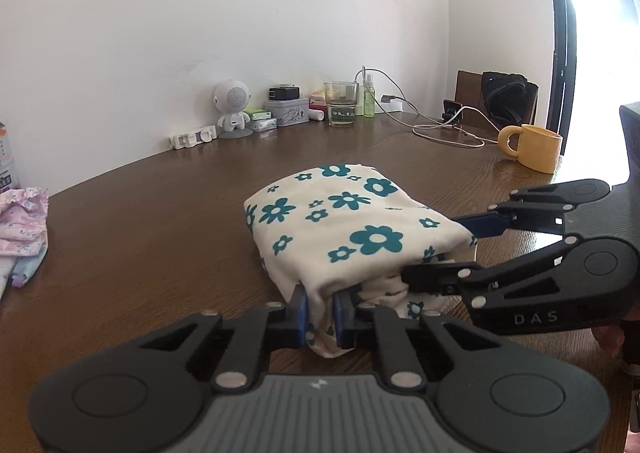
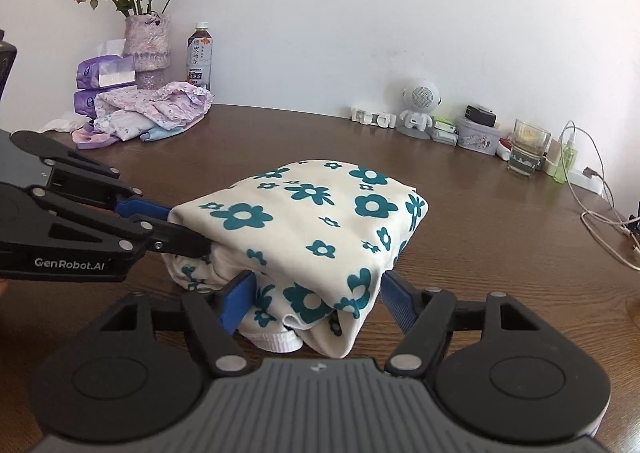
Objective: Fold clothes
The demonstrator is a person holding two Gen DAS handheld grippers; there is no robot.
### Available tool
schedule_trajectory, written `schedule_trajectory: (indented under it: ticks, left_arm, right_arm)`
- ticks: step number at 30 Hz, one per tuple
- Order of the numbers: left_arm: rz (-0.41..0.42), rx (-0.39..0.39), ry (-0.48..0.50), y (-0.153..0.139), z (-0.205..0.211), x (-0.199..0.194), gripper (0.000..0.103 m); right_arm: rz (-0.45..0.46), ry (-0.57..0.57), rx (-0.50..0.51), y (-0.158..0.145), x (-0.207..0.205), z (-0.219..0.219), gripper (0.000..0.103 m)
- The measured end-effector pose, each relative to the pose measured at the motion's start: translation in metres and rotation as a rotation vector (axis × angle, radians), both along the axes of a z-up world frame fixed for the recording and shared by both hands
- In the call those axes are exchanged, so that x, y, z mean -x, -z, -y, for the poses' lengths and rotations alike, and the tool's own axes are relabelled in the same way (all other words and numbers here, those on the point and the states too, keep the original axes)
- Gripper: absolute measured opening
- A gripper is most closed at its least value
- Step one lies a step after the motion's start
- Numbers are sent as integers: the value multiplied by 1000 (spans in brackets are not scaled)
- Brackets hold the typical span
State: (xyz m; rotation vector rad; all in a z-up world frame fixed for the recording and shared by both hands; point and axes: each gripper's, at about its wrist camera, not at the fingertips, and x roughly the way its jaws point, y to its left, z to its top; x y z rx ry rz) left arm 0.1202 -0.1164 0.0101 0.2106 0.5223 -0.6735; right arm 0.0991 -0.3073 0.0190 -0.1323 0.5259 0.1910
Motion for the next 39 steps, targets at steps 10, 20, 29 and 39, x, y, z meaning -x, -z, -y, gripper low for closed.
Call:
schedule_trajectory:
  ticks: [10, 20, 29, 39]
  left_arm:
    - [-10, 75, 26, -4, -8, 11, 53]
    - [-59, 62, -19, 3, -5, -3, 12]
    - [-56, 81, -63, 3, -8, 0, 10]
    - [-82, 148, -48, 0, -17, 3, 24]
  right_arm:
    - [-10, 30, -52, 5, -2, 13, 26]
    - [-11, 48, -86, 3, 3, 22, 14]
    - [-38, 69, -146, 6, 12, 33, 7]
    - [-27, 48, -218, 0, 23, 39, 31]
